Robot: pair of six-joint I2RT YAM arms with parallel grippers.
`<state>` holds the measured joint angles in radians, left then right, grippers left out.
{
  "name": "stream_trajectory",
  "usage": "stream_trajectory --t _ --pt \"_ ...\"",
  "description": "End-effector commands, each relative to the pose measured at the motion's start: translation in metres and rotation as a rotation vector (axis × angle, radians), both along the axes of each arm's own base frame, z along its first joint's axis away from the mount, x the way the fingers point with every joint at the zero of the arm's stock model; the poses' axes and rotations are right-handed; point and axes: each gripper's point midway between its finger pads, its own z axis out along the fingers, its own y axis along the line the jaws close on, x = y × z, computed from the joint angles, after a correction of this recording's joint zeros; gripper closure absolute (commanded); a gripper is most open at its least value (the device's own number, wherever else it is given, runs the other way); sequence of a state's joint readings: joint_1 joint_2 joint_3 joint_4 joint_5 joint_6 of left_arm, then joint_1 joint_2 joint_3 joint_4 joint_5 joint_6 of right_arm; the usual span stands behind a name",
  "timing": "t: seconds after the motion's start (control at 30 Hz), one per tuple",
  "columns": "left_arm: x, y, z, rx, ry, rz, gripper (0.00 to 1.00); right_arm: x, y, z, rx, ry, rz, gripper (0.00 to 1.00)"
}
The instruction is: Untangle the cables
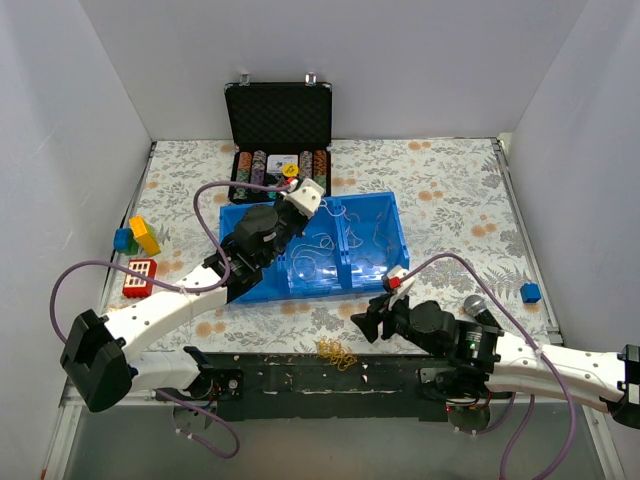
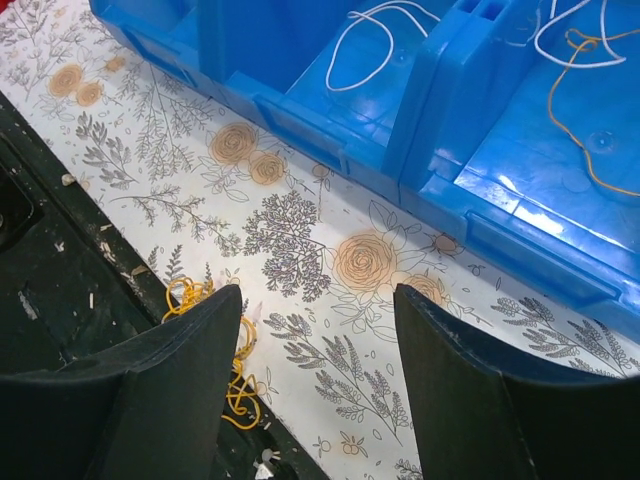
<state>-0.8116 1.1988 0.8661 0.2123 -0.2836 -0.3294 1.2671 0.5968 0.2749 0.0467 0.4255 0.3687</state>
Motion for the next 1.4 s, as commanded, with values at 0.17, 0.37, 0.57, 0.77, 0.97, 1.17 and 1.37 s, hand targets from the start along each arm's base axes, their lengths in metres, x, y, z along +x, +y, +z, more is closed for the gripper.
stream_trajectory --t 0.17,0.37,0.57,0.77,0.97,1.17,1.37 --pt "-0.019 -0.030 0.187 -0.283 -0.341 -0.209 1.00 0.004 -0.001 -0.003 0.002 0.003 -0.030 0.30" --pt "-0.023 -0.032 0.196 -0.279 -0.337 -0.235 1.00 0.004 0.002 -0.004 0.001 0.006 -0.022 0.31" --pt "-0.022 -0.025 0.134 -0.168 -0.256 -0.206 1.00 0.004 0.000 -0.004 -0.004 0.003 -0.026 0.31" --pt "-0.013 -0.008 0.065 -0.056 -0.156 -0.111 1.00 0.005 -0.004 -0.005 -0.010 0.005 -0.044 0.31" --pt "-0.015 0.000 0.021 0.018 -0.097 -0.093 1.00 0.007 -0.006 -0.003 -0.013 0.003 -0.056 0.31" --pt "-0.007 0.013 -0.012 0.127 -0.043 -0.020 1.00 0.006 -0.007 -0.006 -0.020 0.011 -0.058 0.31" --pt "-0.006 0.032 -0.019 0.156 -0.030 0.066 1.00 0.005 -0.007 -0.011 -0.023 0.019 -0.054 0.31"
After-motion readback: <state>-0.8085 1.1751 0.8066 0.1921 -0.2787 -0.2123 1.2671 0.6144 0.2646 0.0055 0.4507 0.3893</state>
